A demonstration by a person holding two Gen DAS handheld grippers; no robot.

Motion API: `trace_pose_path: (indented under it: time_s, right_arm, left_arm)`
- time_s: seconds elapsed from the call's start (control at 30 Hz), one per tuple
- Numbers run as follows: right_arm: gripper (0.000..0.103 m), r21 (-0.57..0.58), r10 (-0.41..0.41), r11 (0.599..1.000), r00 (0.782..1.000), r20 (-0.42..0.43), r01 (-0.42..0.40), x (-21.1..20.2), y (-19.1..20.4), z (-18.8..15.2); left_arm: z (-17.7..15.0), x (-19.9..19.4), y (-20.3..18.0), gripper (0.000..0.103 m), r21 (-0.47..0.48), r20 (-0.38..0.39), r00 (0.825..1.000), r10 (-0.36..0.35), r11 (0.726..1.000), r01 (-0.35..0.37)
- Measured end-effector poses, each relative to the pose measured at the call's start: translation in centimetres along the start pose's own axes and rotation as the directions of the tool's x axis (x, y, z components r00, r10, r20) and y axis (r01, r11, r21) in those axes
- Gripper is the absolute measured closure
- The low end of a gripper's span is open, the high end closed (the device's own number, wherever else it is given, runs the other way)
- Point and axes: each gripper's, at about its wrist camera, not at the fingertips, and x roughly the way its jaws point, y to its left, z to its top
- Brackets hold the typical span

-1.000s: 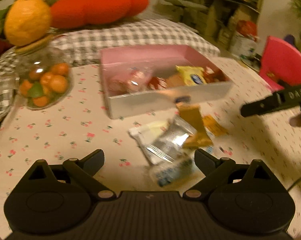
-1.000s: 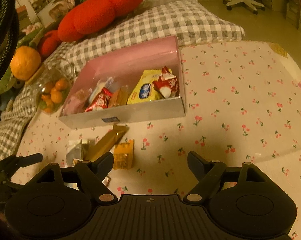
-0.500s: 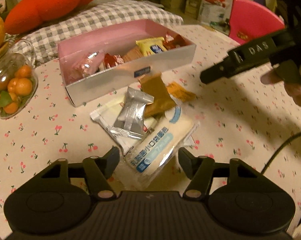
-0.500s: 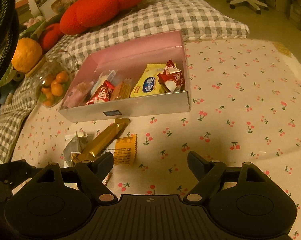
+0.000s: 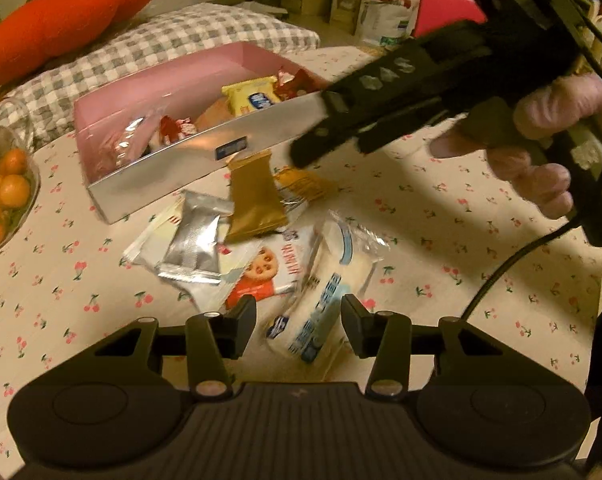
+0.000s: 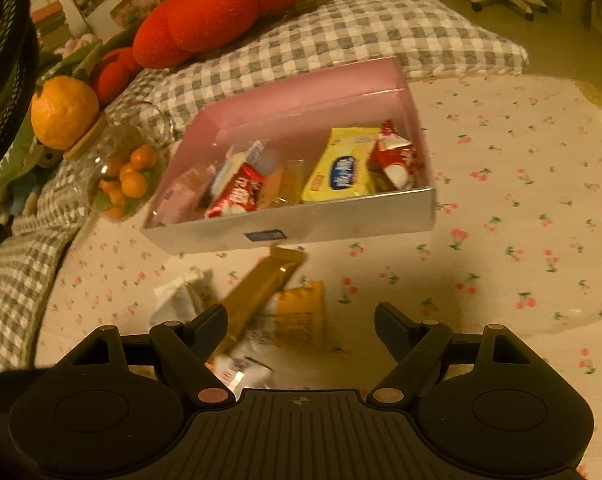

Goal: Organize snacks
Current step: 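Grasp white milk-bread packet with left tool while right tool grasps gold wafer bar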

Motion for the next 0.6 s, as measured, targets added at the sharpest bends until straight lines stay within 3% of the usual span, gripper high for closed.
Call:
trace_pose_path:
  time_s: [0.3, 0.47, 0.6]
  right_arm:
    - [0.027, 0.019, -0.005, 1.000, 1.000, -0.013, 0.006, 2.8, 1.9, 0.7]
    - [0.030, -0.038, -0.039, 0.999, 0.999, -0.016, 0.038, 4.4, 3.5, 1.0]
    - [0.040, -0.128, -0.099, 0.987, 0.995, -0.005, 0.098, 5.2, 4.4, 0.6]
  left_arm:
    - [0.3, 1.9, -1.2, 0.059, 0.036, -0.033, 0.999, -0.012, 0.999, 0.013]
    - [0.2, 2.2, -0.9, 0.061, 0.016, -0.035, 0.999, -0.026, 1.000, 0.026]
    - [-0.4, 1.8, -0.7, 0.064, 0.022, -0.034, 0.999, -0.030, 0.999, 0.031]
